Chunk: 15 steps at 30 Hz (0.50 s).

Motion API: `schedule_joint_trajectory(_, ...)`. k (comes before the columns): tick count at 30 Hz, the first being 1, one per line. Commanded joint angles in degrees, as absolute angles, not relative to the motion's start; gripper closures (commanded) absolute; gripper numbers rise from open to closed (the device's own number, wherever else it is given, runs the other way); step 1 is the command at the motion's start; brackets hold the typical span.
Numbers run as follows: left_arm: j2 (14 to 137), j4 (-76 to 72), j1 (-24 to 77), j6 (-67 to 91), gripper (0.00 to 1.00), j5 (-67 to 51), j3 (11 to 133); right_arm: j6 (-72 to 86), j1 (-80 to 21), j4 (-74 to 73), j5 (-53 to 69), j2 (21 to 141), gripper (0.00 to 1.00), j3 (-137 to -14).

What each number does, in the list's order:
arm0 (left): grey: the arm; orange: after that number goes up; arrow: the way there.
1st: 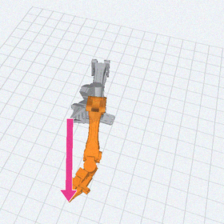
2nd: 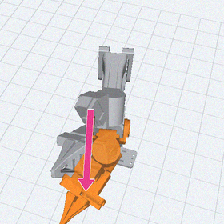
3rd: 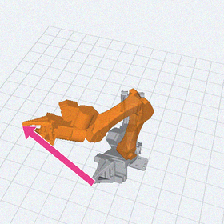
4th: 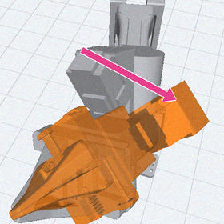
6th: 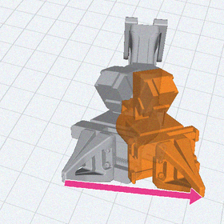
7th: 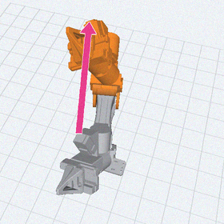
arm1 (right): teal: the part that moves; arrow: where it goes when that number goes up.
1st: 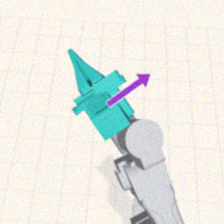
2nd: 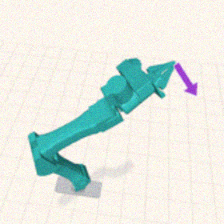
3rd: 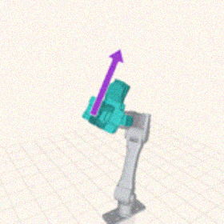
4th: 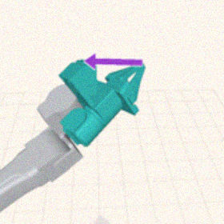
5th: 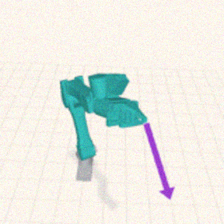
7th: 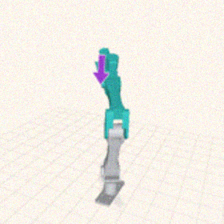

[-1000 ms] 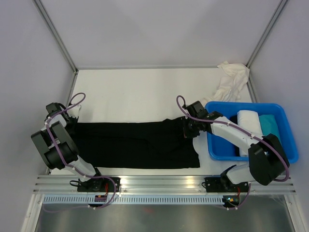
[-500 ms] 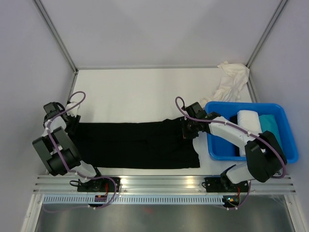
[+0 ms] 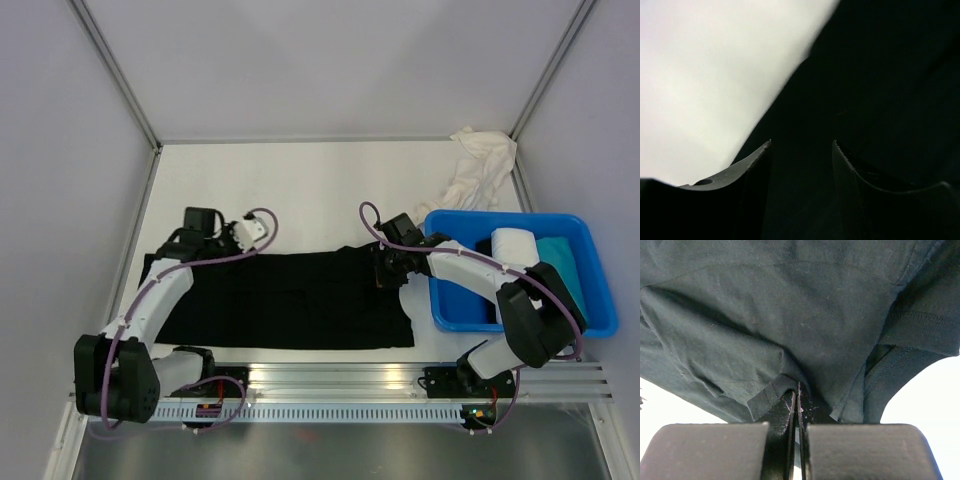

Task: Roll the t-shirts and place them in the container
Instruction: Fold the tshirt

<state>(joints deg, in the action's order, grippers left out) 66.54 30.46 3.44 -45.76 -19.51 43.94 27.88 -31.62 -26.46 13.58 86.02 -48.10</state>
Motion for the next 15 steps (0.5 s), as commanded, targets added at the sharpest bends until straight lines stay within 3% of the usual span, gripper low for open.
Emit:
schedule_joint_trajectory(1,65.6,34.6,18.7,-41.0,0.46,-22.5,45.5,28.6,-30.9,-23.1,14.9,86.0,1.0,-47.2)
schedule_joint_trajectory(4,68.9,34.5,29.0,-37.3,0.5,-25.3,49.0,28.7,-30.1,-22.1,15.6,86.4,1.0,-46.3)
schedule_joint_trajectory(10,78.6,30.9,51.7,-37.2,0.44,-22.1,53.1,29.7,-29.4,-20.1,16.1,87.0,1.0,-44.7)
schedule_joint_trajectory(15,83.1,22.3,59.9,-40.9,0.44,-15.9,51.4,30.5,-28.8,-20.1,16.1,86.6,1.0,-44.5)
